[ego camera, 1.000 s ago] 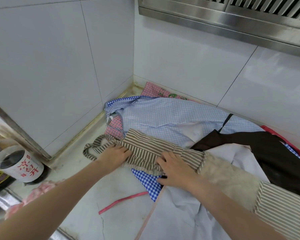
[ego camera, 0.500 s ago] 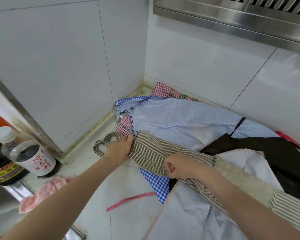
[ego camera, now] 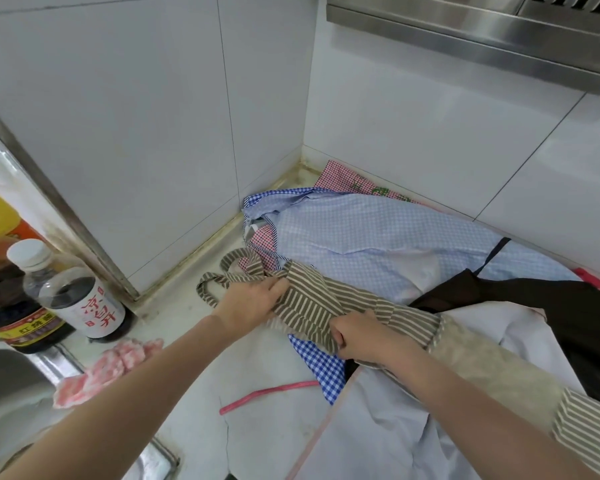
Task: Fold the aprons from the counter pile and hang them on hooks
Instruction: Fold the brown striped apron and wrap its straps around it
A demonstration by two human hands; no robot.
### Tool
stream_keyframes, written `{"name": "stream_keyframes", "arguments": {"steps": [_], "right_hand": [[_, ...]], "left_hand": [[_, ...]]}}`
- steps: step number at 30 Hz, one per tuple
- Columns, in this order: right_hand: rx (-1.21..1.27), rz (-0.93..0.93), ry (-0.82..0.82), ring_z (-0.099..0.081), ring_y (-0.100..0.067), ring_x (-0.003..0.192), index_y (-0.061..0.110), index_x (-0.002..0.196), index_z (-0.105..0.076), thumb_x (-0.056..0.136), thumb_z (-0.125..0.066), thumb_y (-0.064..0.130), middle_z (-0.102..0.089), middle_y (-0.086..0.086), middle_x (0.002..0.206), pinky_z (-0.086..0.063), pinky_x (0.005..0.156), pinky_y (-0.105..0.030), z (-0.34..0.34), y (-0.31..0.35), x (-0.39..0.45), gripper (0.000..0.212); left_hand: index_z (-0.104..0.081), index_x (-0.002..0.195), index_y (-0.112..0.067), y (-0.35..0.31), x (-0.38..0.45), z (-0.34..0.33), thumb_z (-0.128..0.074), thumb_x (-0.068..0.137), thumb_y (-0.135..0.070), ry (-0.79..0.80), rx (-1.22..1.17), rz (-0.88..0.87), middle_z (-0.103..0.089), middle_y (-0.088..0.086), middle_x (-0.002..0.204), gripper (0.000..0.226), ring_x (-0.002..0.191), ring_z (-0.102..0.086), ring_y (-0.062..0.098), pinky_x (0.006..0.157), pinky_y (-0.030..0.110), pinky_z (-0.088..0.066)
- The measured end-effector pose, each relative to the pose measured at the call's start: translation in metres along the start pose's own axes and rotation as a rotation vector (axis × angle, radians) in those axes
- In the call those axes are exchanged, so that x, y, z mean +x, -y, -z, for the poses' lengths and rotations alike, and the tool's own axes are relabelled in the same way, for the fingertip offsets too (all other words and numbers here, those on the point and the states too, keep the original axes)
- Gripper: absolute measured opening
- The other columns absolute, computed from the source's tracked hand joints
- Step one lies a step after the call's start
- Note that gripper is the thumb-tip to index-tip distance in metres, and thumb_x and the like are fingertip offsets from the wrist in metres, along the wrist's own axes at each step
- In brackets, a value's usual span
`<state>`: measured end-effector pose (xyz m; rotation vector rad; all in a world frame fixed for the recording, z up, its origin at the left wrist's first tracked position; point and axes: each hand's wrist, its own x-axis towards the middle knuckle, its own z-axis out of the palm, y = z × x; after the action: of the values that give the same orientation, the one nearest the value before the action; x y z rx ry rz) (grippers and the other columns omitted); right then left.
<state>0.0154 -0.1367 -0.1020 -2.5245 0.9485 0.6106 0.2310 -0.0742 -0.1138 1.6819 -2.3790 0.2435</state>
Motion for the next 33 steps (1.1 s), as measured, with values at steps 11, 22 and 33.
{"name": "stream_keyframes", "arguments": {"steps": [11, 22, 33], "right_hand": [[0.378, 0.062, -0.223, -0.045, -0.012, 0.106, 0.024, 0.133, -0.042, 0.089, -0.061, 0.026, -0.043, 0.001, 0.117, -0.039, 0.092, -0.025, 0.017, 0.008, 0.008, 0.048], [0.565, -0.235, -0.136, -0.040, -0.029, 0.127, 0.018, 0.149, -0.010, 0.079, -0.074, 0.022, -0.029, -0.012, 0.142, -0.043, 0.096, -0.034, 0.040, 0.017, 0.054, 0.095], [1.692, -0.194, -0.185, -0.063, -0.026, 0.087, -0.005, 0.119, -0.052, 0.085, -0.054, -0.016, -0.053, -0.012, 0.111, -0.059, 0.066, -0.033, 0.145, 0.014, 0.049, 0.036]], "left_hand": [[-0.066, 0.089, -0.020, 0.010, -0.029, -0.006, -0.073, 0.068, -0.019, 0.266, 0.192, -0.222, -0.065, -0.004, 0.089, 0.023, 0.084, -0.061, 0.016, 0.081, 0.028, -0.042], [-0.041, 0.129, -0.017, -0.003, -0.008, -0.007, -0.059, 0.087, -0.002, 0.220, -1.856, 1.215, -0.059, 0.007, 0.119, 0.048, 0.107, -0.059, 0.023, 0.092, 0.035, -0.050], [-0.042, 0.122, -0.007, 0.044, 0.068, 0.056, -0.050, 0.092, 0.002, -0.251, -1.654, 1.033, -0.059, 0.002, 0.101, 0.032, 0.077, -0.061, 0.009, 0.075, 0.033, -0.057]]}}
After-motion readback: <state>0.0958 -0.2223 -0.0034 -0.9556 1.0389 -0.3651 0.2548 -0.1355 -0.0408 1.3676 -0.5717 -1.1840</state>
